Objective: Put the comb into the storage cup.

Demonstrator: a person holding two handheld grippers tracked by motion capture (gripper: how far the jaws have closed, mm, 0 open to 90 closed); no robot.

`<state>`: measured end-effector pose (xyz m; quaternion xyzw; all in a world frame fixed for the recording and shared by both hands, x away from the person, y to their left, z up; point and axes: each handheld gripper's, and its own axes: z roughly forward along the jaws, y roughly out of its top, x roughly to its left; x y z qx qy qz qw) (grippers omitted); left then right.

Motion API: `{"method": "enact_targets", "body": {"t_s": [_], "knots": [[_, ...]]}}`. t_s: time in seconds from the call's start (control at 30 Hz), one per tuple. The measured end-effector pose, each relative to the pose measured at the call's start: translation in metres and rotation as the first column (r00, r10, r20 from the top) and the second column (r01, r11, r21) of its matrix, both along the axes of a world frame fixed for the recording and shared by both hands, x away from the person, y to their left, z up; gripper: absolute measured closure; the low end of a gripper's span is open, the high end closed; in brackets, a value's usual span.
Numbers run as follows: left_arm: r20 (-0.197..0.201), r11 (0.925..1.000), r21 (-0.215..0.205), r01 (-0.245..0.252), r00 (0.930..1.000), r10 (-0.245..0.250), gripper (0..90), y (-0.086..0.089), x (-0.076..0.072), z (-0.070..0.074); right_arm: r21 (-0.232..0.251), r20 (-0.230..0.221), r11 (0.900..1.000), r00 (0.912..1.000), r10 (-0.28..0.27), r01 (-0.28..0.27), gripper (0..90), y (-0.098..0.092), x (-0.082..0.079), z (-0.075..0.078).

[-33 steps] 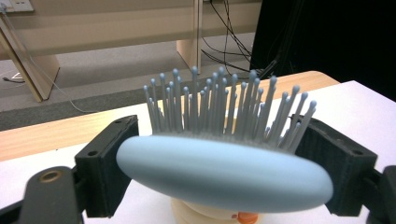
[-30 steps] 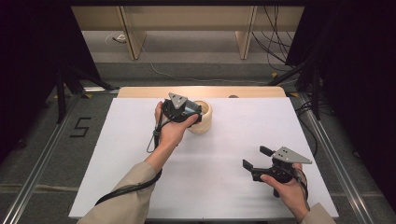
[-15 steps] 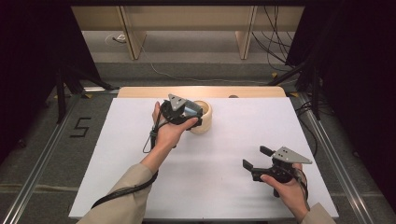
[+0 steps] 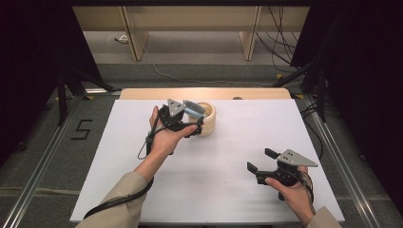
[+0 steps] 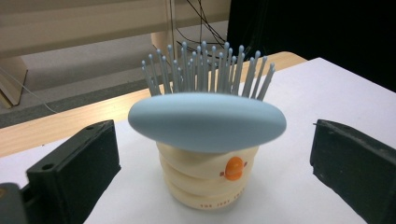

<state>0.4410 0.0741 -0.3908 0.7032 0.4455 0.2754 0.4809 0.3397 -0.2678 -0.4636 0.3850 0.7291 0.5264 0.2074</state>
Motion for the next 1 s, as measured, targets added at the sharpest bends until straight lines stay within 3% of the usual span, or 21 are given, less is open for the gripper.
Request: {"method": "enact_targets", "body": {"t_s": [0.3, 1.0], "knots": [[-0.014, 0.9998, 0.005, 0.019, 0.9997, -0.019, 0.6, 0.01, -0.01, -0.001, -0.001, -0.001, 1.0, 1.0, -0.003, 0.003, 9.9, -0.001, 0.0, 0.0], [-0.006, 0.998, 0.008, 0.062, 0.998, -0.062, 0.6, 0.035, -0.03, -0.01, 0.0, 0.007, 1.0, 0.9999, -0.009, 0.009, 9.9, -0.002, 0.001, 0.001]]}}
